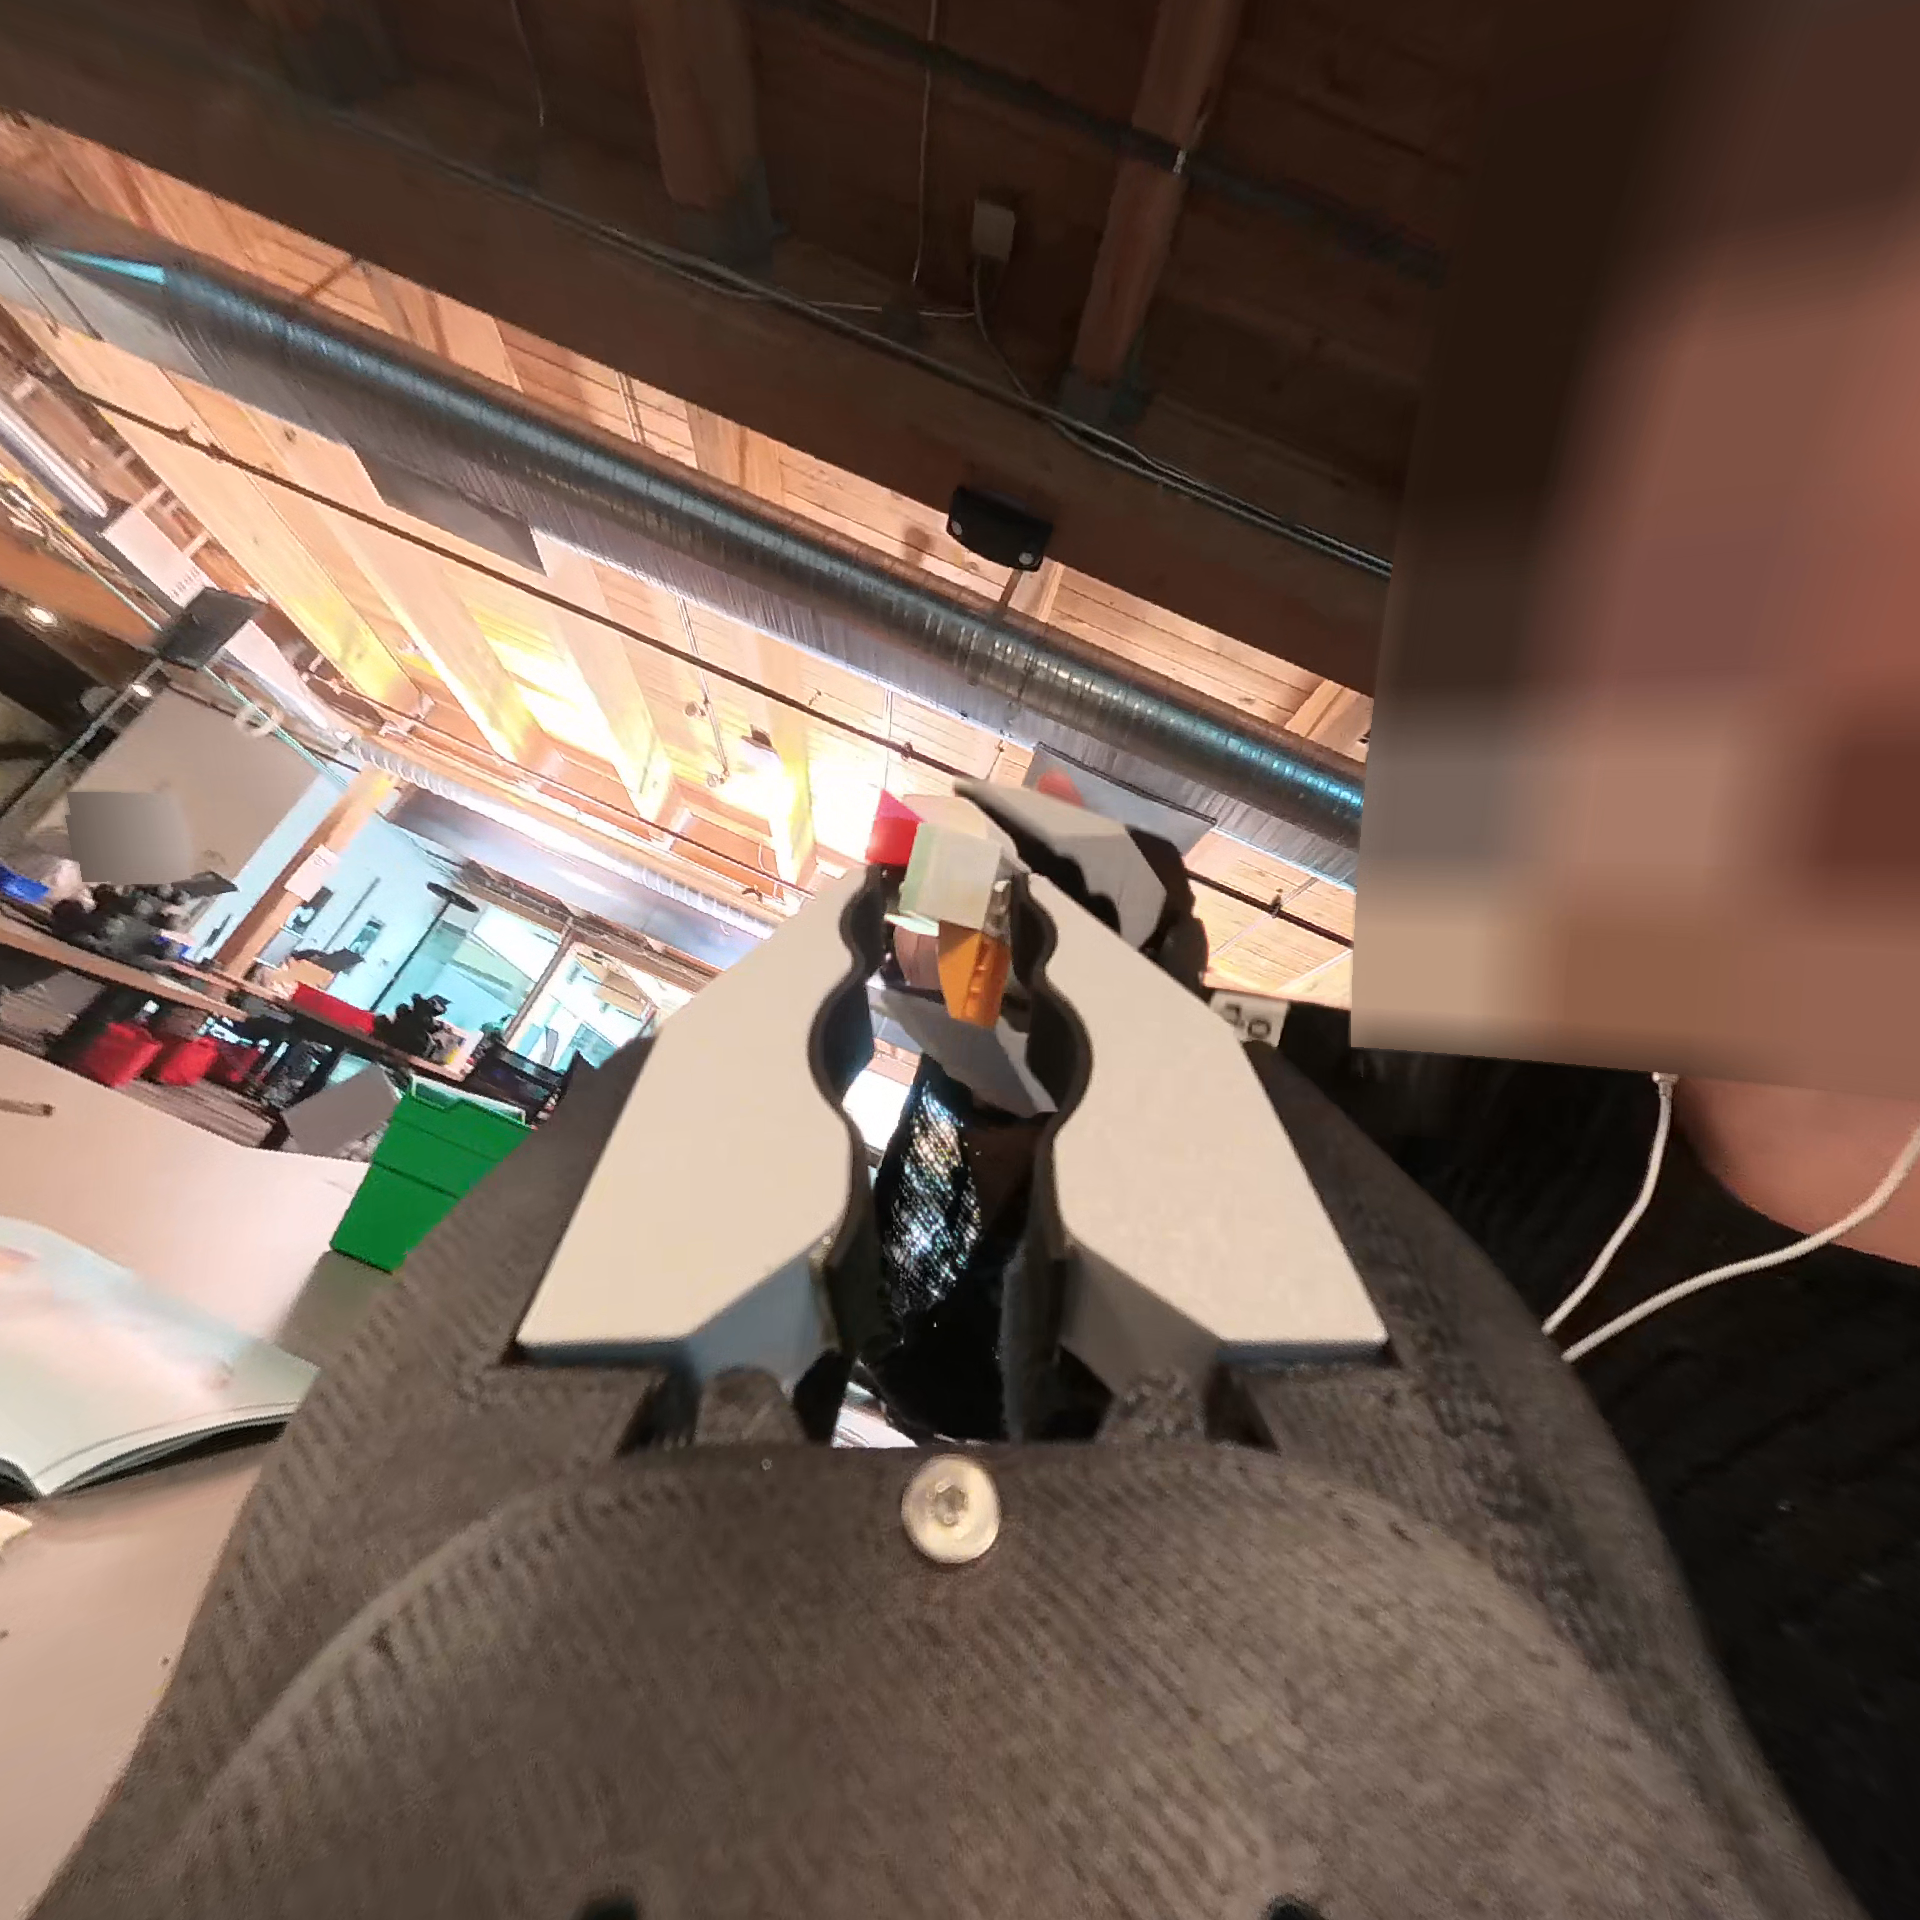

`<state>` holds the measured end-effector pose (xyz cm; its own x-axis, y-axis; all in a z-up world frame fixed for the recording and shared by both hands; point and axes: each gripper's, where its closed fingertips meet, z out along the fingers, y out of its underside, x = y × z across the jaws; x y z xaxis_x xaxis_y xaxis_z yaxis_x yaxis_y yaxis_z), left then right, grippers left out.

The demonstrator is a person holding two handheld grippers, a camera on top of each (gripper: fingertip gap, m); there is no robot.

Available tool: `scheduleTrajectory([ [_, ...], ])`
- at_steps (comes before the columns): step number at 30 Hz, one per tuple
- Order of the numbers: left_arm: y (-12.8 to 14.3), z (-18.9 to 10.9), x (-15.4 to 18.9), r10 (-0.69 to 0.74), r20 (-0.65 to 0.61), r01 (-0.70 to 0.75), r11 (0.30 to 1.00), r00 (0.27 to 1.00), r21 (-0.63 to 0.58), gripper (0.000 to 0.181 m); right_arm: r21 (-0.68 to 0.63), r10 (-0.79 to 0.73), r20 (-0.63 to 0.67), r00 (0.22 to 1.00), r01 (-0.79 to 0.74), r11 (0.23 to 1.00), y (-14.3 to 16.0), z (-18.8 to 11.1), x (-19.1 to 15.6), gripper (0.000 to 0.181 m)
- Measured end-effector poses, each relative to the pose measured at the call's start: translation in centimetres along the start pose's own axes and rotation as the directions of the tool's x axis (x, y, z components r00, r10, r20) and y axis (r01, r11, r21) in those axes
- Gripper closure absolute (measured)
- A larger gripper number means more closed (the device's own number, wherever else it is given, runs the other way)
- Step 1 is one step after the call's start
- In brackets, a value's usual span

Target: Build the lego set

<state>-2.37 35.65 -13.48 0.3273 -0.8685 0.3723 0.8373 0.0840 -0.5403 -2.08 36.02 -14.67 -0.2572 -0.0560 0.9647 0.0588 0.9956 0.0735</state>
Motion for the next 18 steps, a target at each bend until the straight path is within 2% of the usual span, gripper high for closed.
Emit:
scheduleTrajectory([
  [9, 0.16, -0.01, 0.04, -0.027, -0.003, 0.027, 1.000, 1.000, -0.007, 0.158, -0.036, -0.137, -0.052, 0.989, 0.135, 0.990, 0.36, 0.13, 0.25, 0.169],
  [14, 0.30, 0.05, 0.01, -0.050, -0.005, 0.050, 0.999, 0.999, -0.005, 0.158, -0.063, -0.166, -0.065, 0.984, 0.162, 0.985, 0.53, 0.17, 0.37, 0.170],
  [18, 0.34, -0.03, -0.35, -0.046, 0.019, 0.046, 0.999, 0.999, 0.000, 0.158, -0.105, -0.245, -0.087, 0.966, 0.236, 0.966, 0.79, 0.43, 0.14, 0.170],
])
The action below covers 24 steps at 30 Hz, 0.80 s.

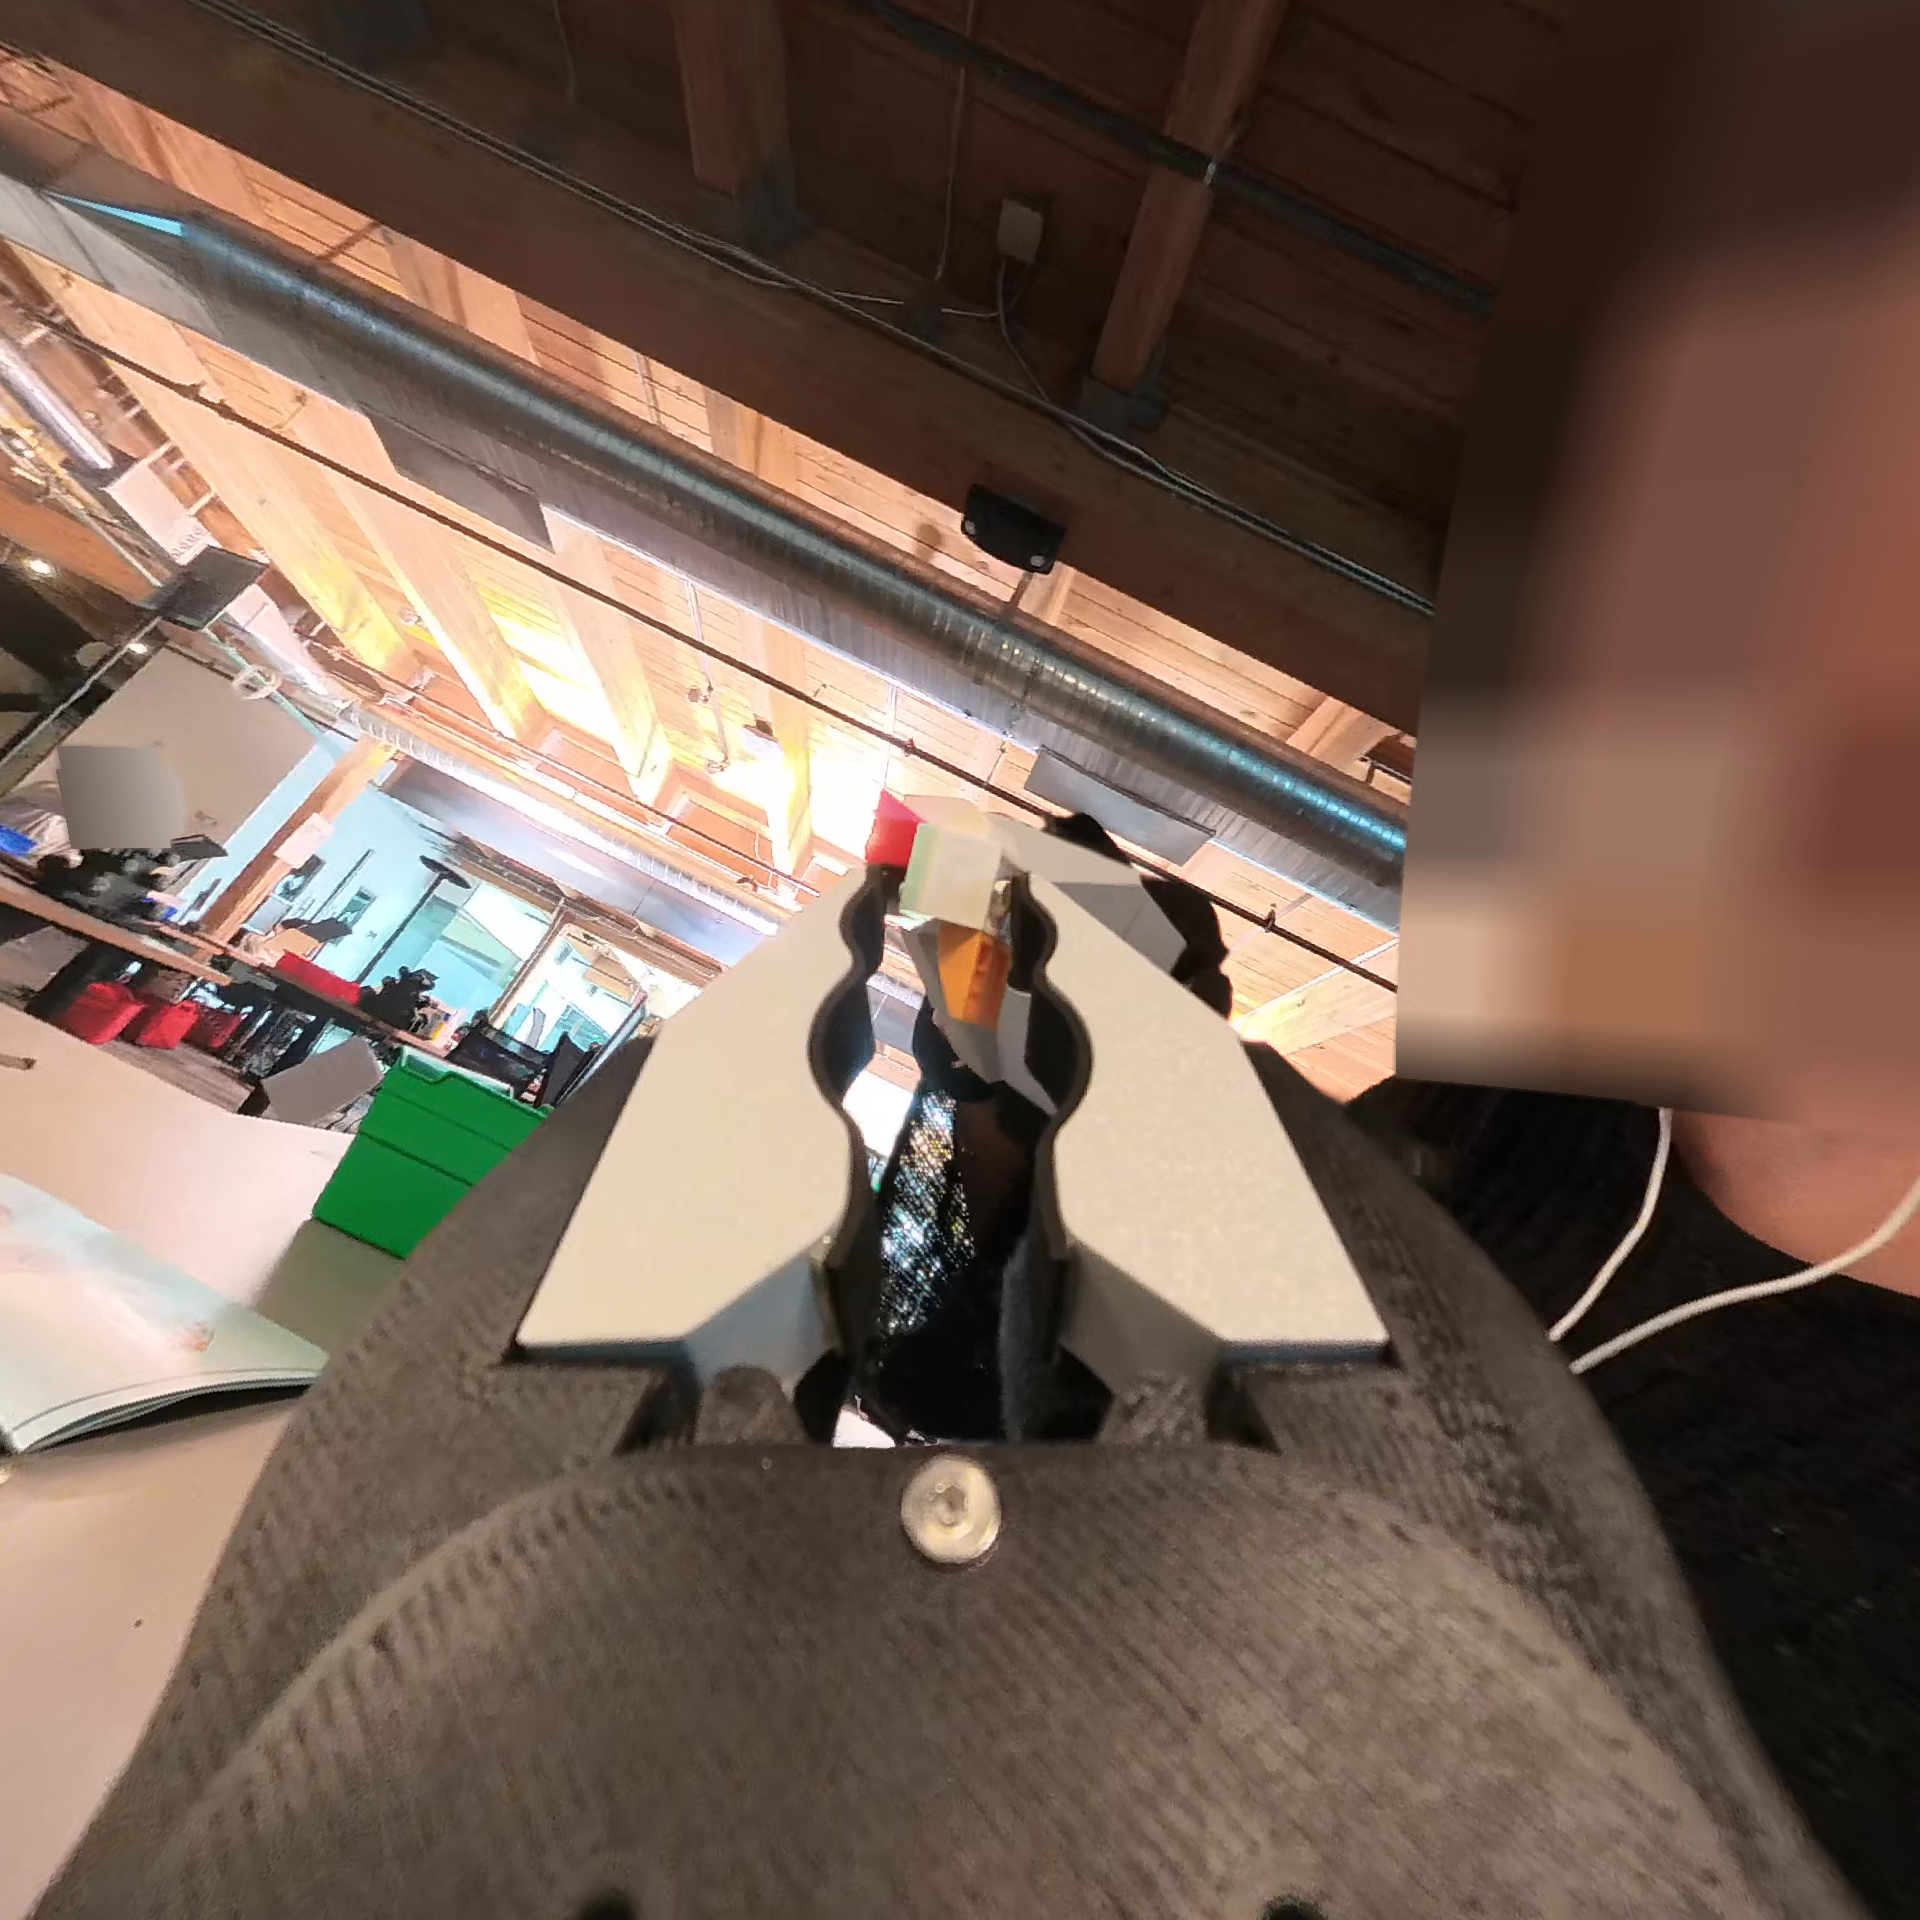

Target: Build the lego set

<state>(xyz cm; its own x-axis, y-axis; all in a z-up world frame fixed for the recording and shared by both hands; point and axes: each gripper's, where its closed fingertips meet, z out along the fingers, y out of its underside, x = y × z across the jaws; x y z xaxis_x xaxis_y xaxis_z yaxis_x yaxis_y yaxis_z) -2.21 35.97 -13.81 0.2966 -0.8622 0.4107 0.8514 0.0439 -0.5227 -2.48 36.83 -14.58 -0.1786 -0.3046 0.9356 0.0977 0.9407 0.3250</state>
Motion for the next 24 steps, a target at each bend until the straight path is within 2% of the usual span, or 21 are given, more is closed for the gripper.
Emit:
scheduleTrajectory([
  [7, 0.1, -0.2, -0.9, -0.038, 0.034, 0.038, 0.999, 0.999, 0.016, 0.158, -0.072, -0.173, -0.057, 0.983, 0.169, 0.983, 0.2, 0.5, -0.7, 0.171],
  [17, 0.3, -0.4, -1.9, -0.070, 0.088, 0.069, 0.997, 0.994, 0.015, 0.158, -0.101, -0.313, -0.068, 0.947, 0.305, 0.947, 0.7, 0.8, -1.7, 0.172],
  [24, 0.7, -0.6, -2.3, -0.081, 0.123, 0.083, 0.996, 0.989, -0.012, 0.158, -0.063, -0.209, -0.006, 0.978, 0.208, 0.976, 1.1, 0.6, -2.3, 0.172],
])
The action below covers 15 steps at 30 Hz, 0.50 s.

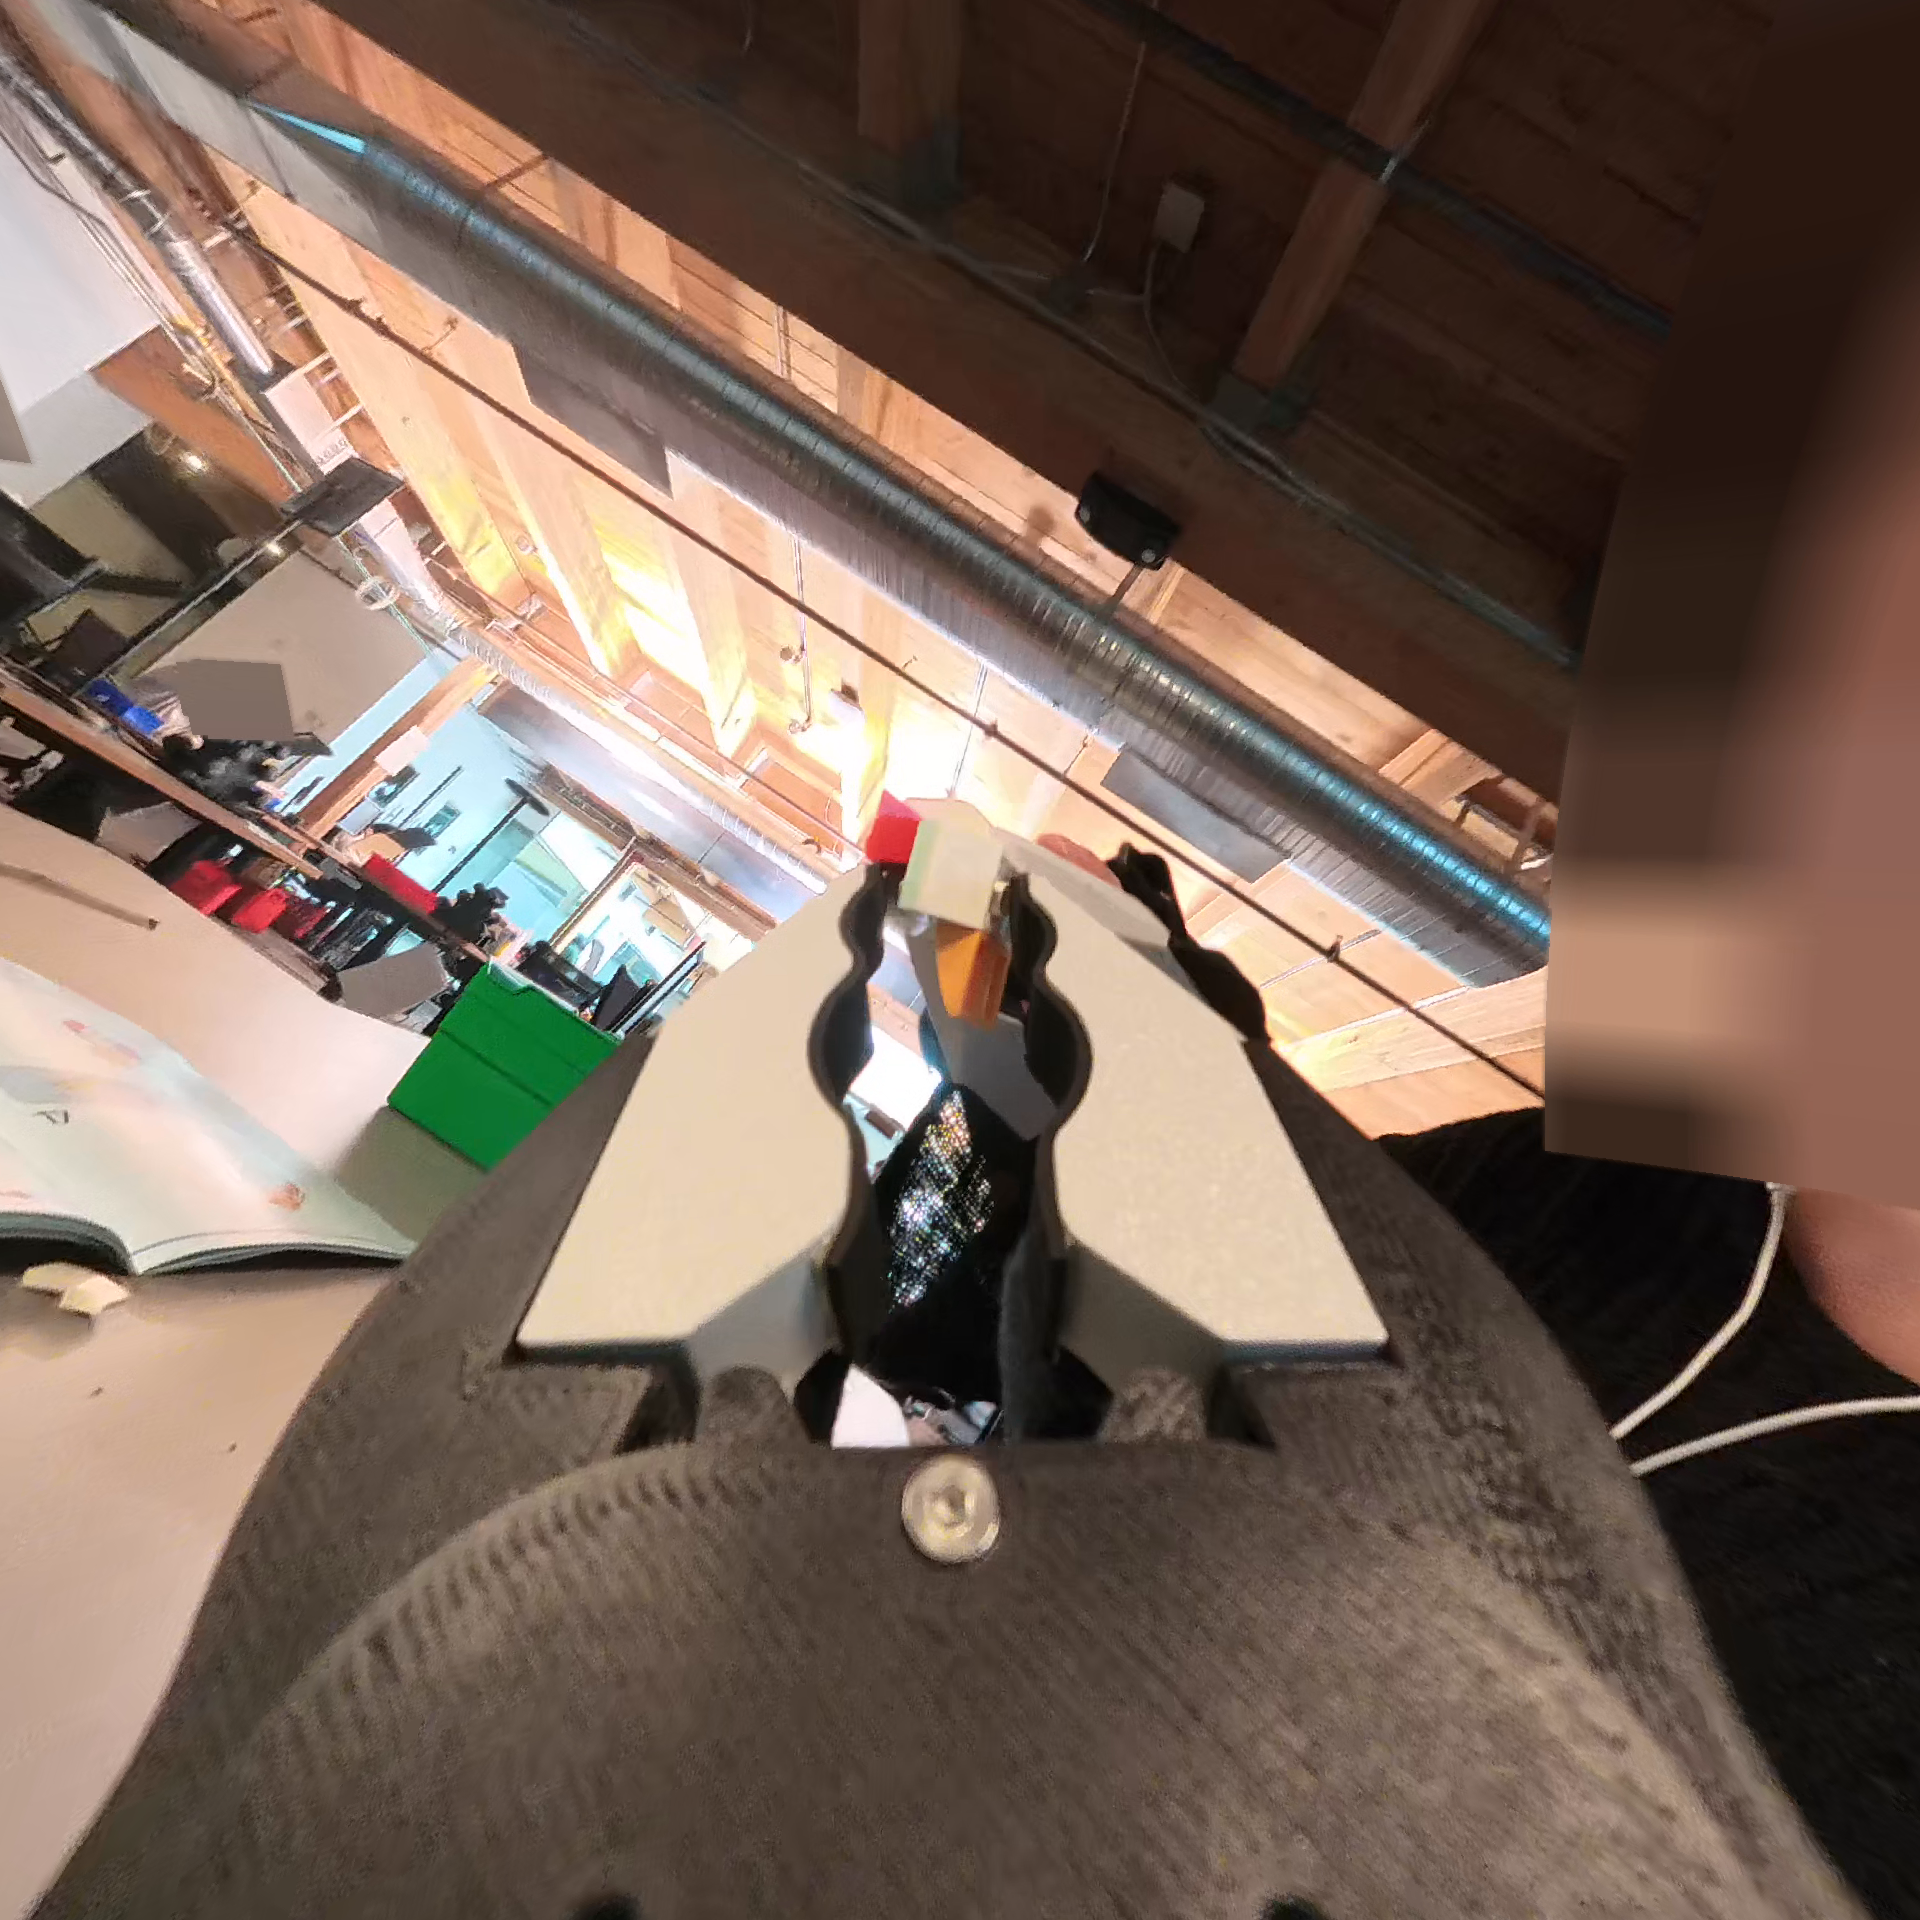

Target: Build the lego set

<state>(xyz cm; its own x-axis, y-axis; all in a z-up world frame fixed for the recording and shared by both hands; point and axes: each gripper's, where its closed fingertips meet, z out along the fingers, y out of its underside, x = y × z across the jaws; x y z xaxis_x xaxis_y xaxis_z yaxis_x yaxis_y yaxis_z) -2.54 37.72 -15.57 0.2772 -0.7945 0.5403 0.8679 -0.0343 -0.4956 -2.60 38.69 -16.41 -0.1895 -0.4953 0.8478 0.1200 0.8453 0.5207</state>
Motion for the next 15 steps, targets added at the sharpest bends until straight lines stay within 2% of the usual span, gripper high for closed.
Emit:
scheduleTrajectory([
  [3, 0.03, 0.16, 0.10, 0.023, 0.006, -0.023, 1.000, 1.000, -0.008, 0.158, -0.013, 0.038, 0.010, 0.999, -0.038, 0.999, 0.03, 0.01, 0.07, 0.171],
  [7, -0.02, 0.07, -0.05, 0.027, 0.022, -0.027, 1.000, 0.999, 0.001, 0.158, -0.041, -0.062, -0.027, 0.998, 0.061, 0.997, -0.08, 0.19, -0.10, 0.170],
  [15, -0.14, -0.06, -0.11, -0.048, -0.004, 0.048, 0.999, 0.999, 0.020, 0.158, -0.038, -0.106, -0.044, 0.993, 0.104, 0.994, -0.17, 0.15, -0.19, 0.172],
])
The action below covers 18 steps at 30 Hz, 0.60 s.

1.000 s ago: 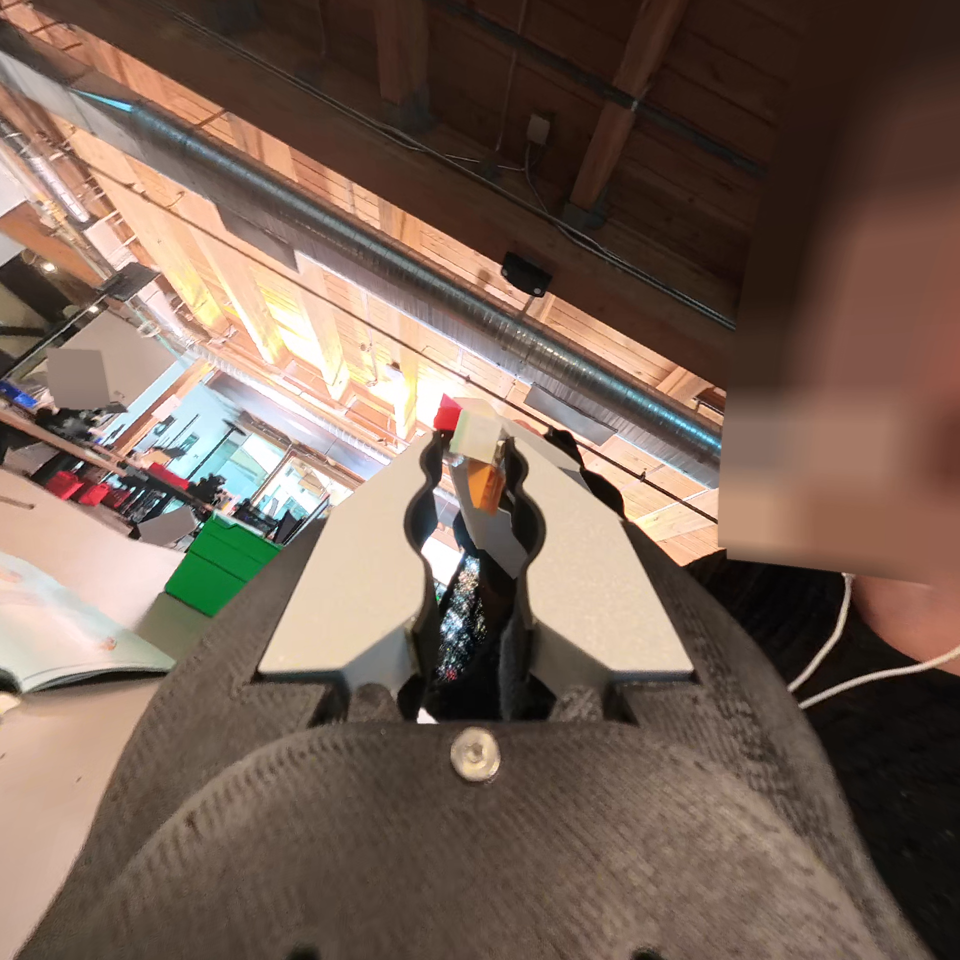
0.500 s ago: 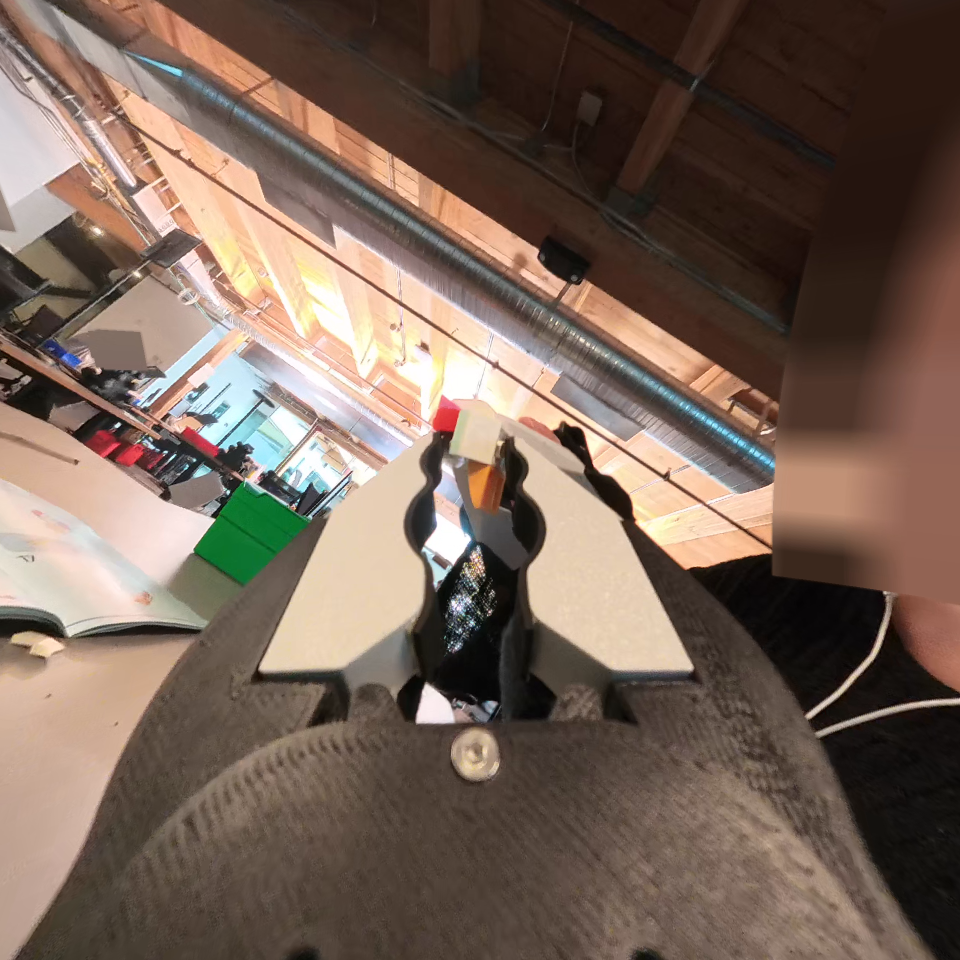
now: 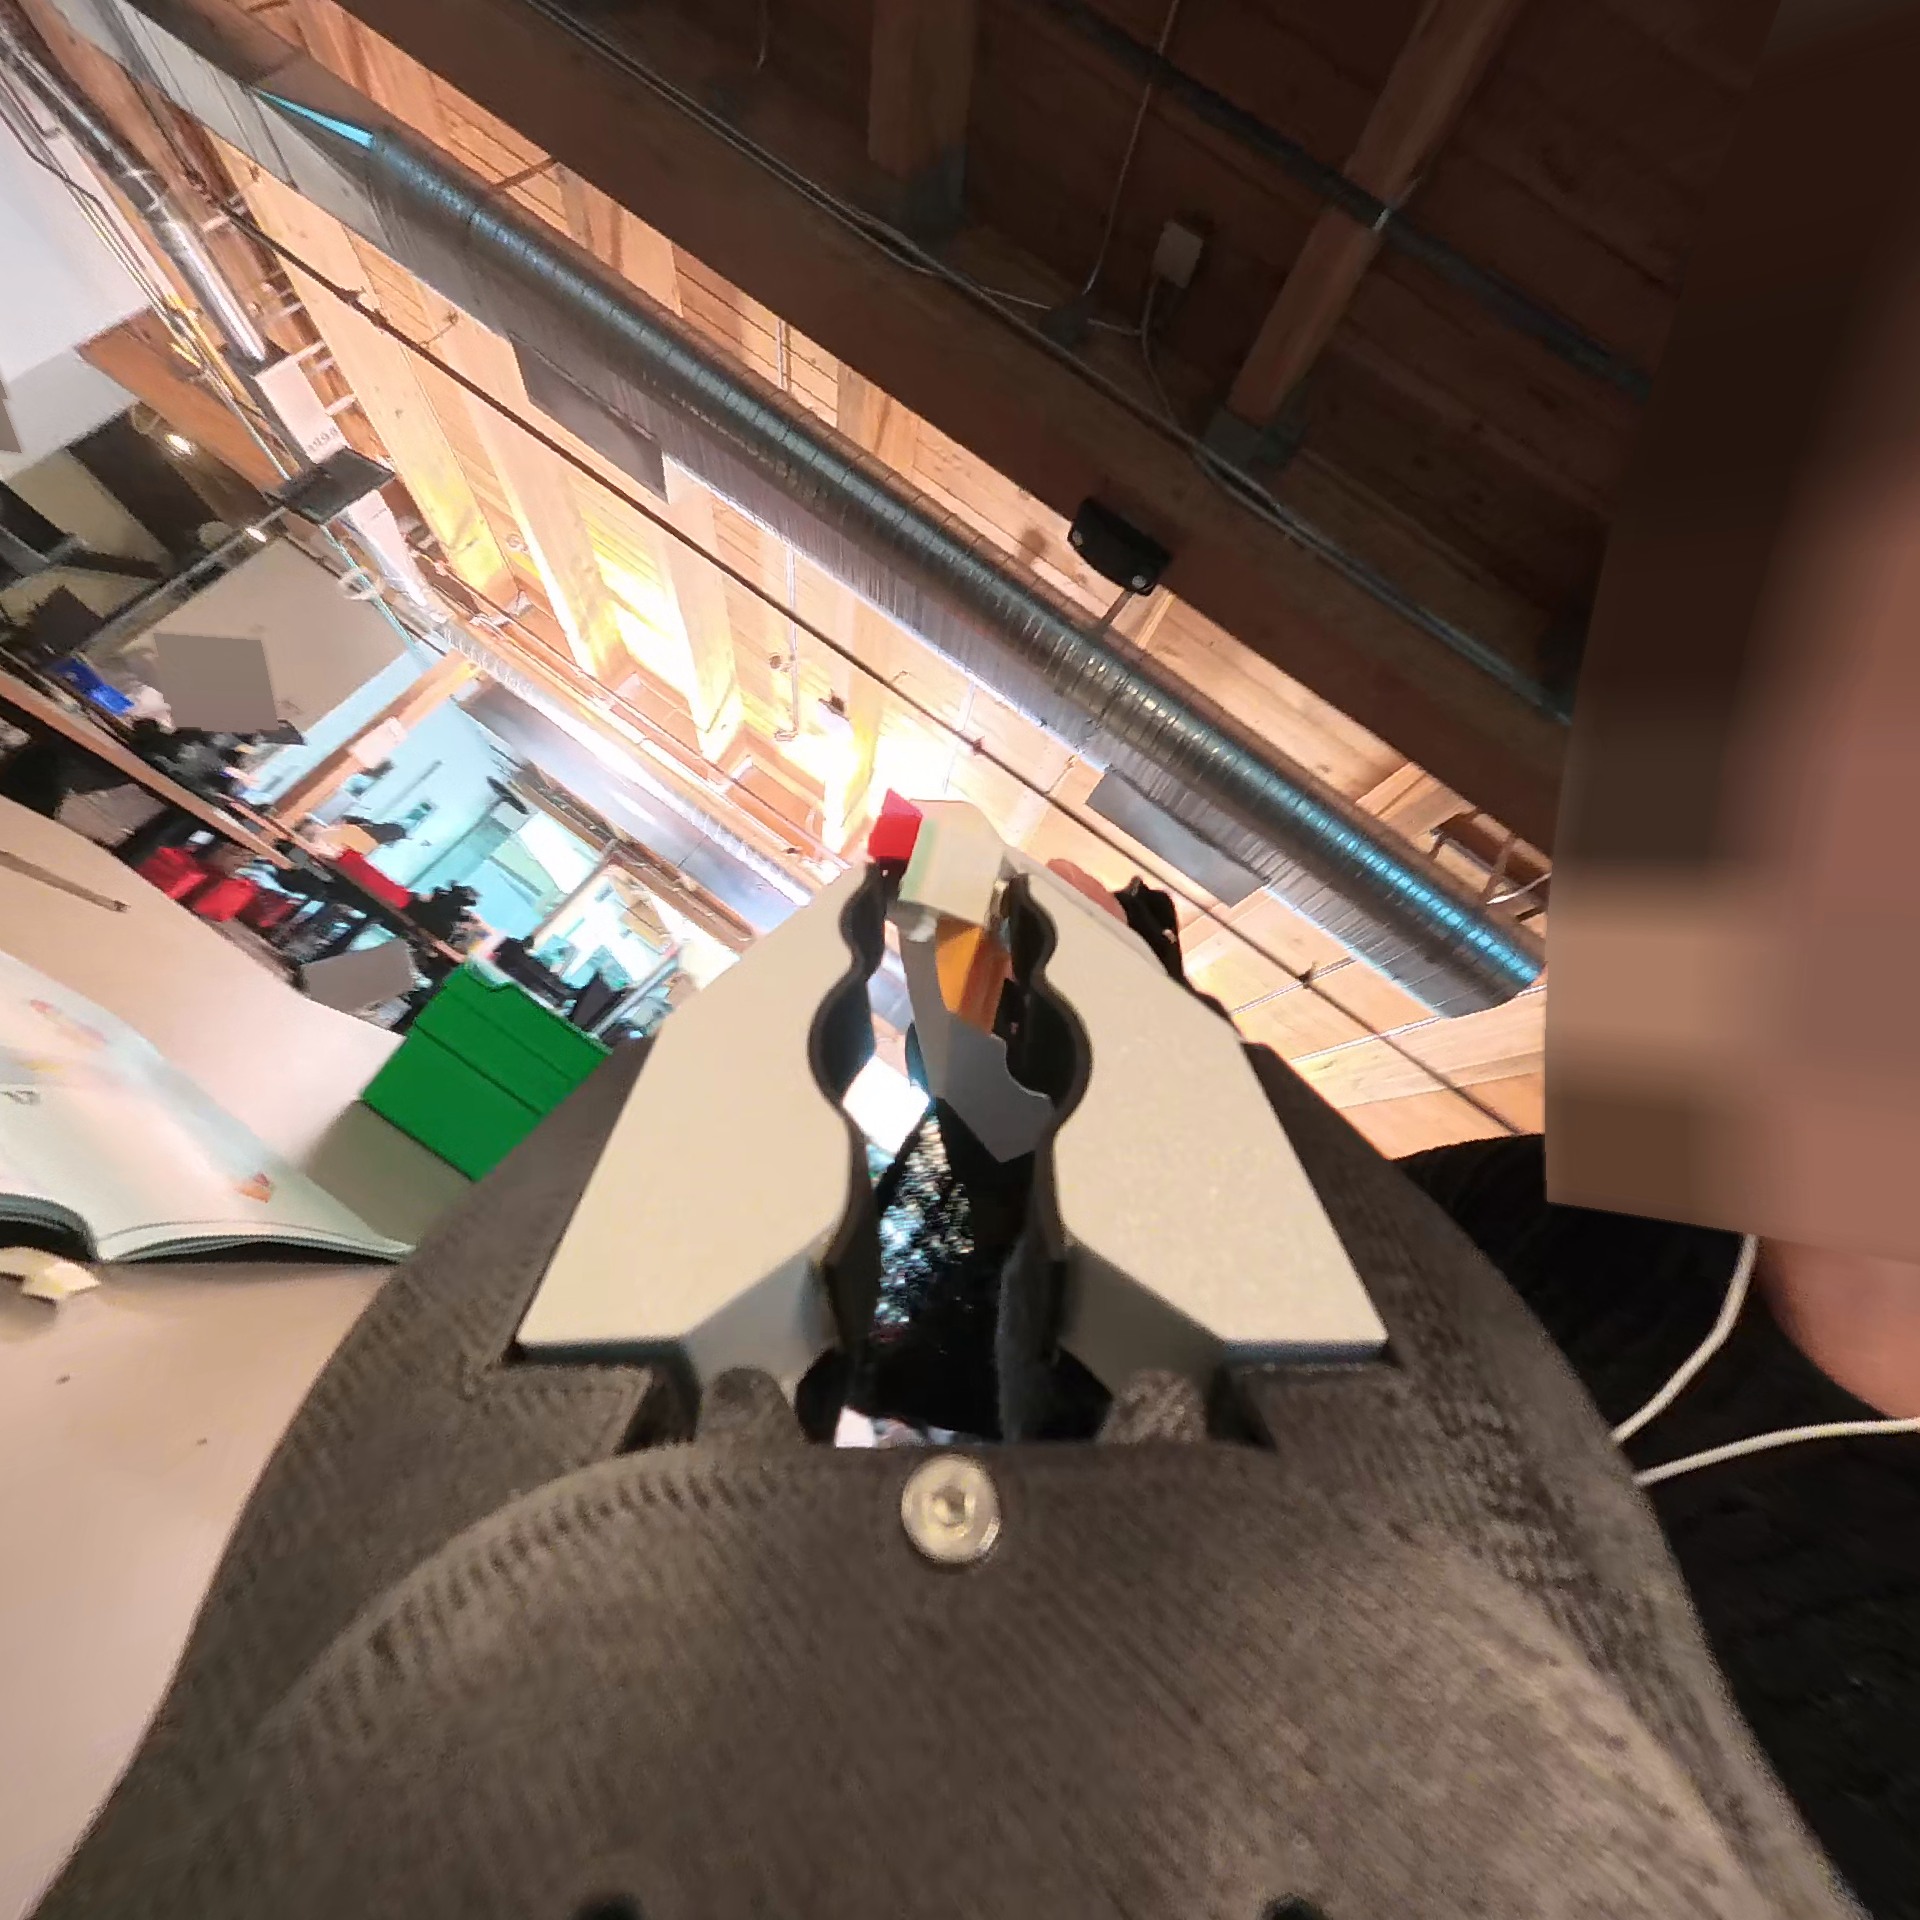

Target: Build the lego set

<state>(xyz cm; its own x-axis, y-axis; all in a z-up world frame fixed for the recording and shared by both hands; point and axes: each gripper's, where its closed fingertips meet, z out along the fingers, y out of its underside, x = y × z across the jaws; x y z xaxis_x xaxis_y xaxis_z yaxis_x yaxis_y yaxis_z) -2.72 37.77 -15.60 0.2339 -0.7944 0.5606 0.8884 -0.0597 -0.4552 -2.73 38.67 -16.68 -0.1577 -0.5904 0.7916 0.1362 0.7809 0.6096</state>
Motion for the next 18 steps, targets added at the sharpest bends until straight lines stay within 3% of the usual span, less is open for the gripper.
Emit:
scheduleTrajectory([
  [6, 0.0, 0.0, 0.0, -0.011, -0.005, 0.011, 1.000, 1.000, 0.006, 0.158, 0.007, -0.010, -0.006, 1.000, 0.010, 1.000, 0.0, 0.0, 0.0, 0.172],
  [9, 0.2, -0.1, -0.2, -0.015, 0.009, 0.015, 1.000, 1.000, -0.009, 0.158, 0.024, 0.058, 0.028, 0.998, -0.058, 0.998, 0.2, -0.1, -0.1, 0.172],
  [13, 0.6, 0.3, -0.5, 0.114, 0.071, -0.109, 0.991, 0.991, -0.072, 0.157, 0.025, 0.206, 0.106, 0.973, -0.210, 0.977, 0.4, -0.1, -0.4, 0.171],
  [18, 1.2, 0.2, -1.6, 0.231, 0.167, -0.204, 0.965, 0.959, -0.165, 0.152, -0.011, 0.245, 0.170, 0.954, -0.247, 0.969, 0.7, -0.1, -1.6, 0.171],
])
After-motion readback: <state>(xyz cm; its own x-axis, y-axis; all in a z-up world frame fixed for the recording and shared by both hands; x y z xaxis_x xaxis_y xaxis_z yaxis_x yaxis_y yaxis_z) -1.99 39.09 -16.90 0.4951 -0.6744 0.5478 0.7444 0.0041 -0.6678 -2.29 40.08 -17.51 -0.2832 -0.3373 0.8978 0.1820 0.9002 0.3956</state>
